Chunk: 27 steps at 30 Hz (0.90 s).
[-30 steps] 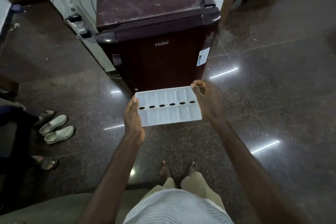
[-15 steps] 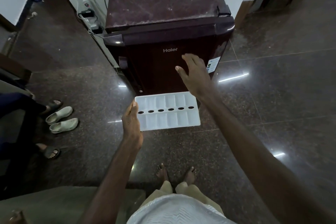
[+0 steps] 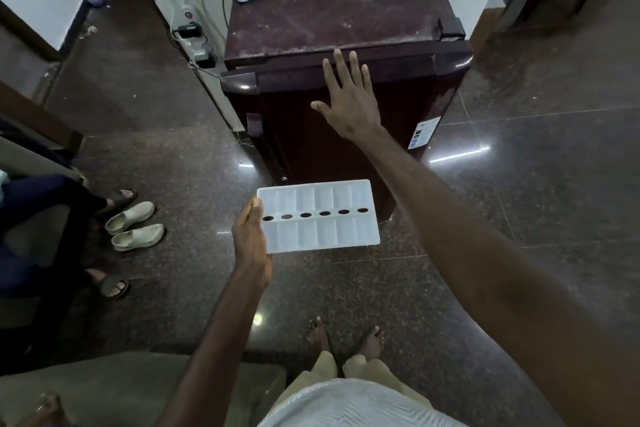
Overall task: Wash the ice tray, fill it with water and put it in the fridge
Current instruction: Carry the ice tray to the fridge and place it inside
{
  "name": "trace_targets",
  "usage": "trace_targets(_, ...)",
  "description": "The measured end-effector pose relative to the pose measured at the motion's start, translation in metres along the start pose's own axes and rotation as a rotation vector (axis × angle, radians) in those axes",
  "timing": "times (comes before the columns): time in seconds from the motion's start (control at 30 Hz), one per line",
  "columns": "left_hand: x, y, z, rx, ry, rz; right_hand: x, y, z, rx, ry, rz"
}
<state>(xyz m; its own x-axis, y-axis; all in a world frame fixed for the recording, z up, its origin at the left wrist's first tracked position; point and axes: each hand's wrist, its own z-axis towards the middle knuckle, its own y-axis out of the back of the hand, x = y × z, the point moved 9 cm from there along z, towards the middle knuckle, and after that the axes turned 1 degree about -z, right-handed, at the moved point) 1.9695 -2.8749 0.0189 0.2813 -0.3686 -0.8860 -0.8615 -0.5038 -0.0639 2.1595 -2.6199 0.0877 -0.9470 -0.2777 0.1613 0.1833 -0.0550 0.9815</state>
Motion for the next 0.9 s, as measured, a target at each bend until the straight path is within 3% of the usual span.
trace_targets(0.47, -0.012, 0.008, 0.011, -0.006, 0.001, 0.005, 0.004, -0.002, 0.038, 0.096, 0.009, -0.031)
trace_targets(0.9, -0.034, 0.021, 0.031, 0.07, -0.032, 0.04, 0.002, -0.002, 0.036, 0.078, -0.004, -0.047)
